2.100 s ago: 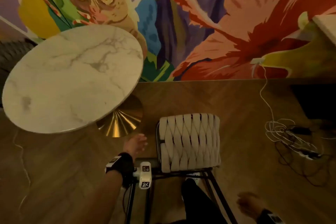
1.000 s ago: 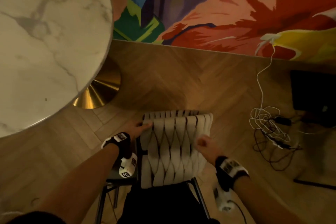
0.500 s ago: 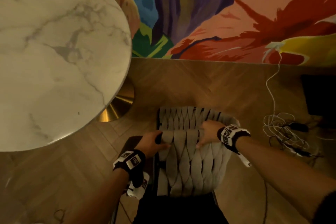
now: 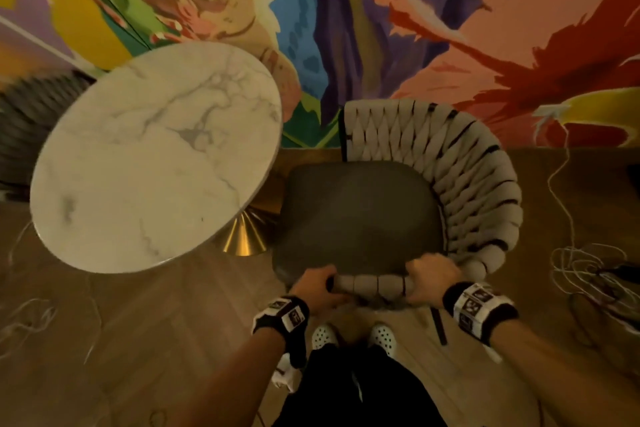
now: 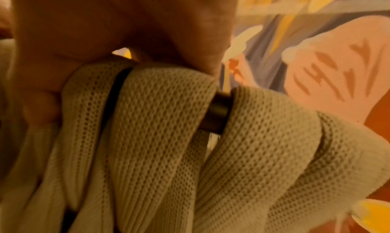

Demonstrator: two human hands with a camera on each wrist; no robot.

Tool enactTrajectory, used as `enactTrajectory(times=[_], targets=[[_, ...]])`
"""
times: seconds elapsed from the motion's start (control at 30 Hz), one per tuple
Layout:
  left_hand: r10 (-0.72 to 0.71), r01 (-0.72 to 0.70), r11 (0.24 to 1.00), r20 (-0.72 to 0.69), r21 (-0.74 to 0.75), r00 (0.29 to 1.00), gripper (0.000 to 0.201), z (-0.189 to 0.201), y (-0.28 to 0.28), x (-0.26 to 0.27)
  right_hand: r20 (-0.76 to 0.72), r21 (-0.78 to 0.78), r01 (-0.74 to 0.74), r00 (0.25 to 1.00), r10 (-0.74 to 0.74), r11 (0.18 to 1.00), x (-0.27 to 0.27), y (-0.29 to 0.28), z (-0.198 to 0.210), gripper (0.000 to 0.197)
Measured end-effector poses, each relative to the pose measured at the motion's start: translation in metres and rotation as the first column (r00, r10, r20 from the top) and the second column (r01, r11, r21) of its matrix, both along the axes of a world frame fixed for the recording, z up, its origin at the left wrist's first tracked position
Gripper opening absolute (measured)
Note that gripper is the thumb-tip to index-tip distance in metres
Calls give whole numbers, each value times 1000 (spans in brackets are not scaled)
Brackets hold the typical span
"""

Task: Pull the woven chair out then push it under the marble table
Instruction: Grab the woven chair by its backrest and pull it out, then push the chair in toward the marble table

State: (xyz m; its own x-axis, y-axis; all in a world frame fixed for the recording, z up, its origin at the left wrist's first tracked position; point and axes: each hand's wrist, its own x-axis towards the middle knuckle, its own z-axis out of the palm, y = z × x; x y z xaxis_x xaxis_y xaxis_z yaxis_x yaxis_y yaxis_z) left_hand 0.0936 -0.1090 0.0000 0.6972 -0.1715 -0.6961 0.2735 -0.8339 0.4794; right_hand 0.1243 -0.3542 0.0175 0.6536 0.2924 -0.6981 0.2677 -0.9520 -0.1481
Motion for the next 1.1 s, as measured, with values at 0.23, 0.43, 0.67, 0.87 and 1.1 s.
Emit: enactTrajectory(times=[0.23,0.43,0.67,0.87,1.1], targets=[[34,-28,997,-92,65,995,42,-38,-1,-100,-136,-20,9,991,-12,1000,-93,8,-52,39],[710,-757,653,-326,-25,624,33,-62,61,-191,-230,-81,-29,973,10,996,-164,26,-98,63],[835,-961,272,-487,-40,257,33,-86,83,-271,-334,8,307,898,-287,952,-216,27,-111,46],[695,-888,456,-604,-48,389,12,-81,44,-278,-376,207,922,385,-843,328,-247,-7,-79,23],[696,-743,668,-315,-46,646,15,-85,23,-233,-583,-23,909,-351,-733,-417,-277,-47,-80,47]])
